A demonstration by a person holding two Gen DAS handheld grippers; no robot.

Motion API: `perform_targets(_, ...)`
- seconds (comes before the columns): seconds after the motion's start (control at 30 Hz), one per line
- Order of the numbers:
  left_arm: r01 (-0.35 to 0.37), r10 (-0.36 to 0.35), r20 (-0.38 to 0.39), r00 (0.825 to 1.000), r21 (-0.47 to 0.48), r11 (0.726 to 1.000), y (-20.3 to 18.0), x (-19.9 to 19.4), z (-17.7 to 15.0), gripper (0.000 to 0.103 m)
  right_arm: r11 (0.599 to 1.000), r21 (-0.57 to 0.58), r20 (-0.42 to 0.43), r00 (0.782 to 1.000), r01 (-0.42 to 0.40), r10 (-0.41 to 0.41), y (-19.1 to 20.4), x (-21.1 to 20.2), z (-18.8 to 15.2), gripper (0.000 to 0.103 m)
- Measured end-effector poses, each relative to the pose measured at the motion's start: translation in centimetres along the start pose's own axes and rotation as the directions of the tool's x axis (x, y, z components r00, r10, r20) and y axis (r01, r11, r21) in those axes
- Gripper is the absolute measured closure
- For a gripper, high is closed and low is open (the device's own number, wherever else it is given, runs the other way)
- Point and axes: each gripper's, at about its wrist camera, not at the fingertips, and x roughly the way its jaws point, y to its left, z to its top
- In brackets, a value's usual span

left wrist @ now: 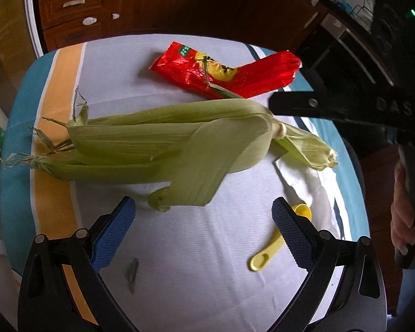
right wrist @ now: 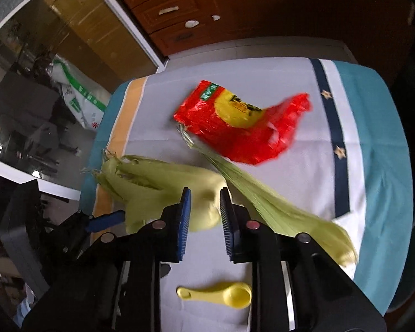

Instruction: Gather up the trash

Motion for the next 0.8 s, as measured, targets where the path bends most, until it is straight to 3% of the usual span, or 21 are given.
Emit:
perform_targets(0.13, -0.001, 0.001, -0.006, 1.0, 0.0, 1.0, 0.2, 0.2, 0.1, 0.004, 1.0, 0.013, -0.024, 0.999, -0.022, 0.022, 0.0, 0.9, 0.6, 0.084)
perform_targets(0.3, 0.009, -0.009, -0.014, 1.0, -0.003, 1.0, 0.2, 0.5, -0.2, 0.004, 0.996, 0.037, -0.068, 0.994, -0.083, 0.085, 0.0, 0.6, 0.1, 0.074)
perform_targets(0.5, 0.023, -0.023, -0.024, 0.999, -0.009, 1.0, 0.1, 0.9, -0.8, 0.004, 0.999, 0.027, -0.075, 0.997, -0.023, 0.025, -0.3, 1.6, 0.8, 0.073)
perform_targets(0.8, 0.038, -0.038, -0.042, 0.998, -0.005, 0.999, -0.1, 1.4, -1.1, 0.004, 0.999, 0.026, -0.134, 0.99, -0.045, 0.048, 0.0, 4.0, 1.5, 0.046)
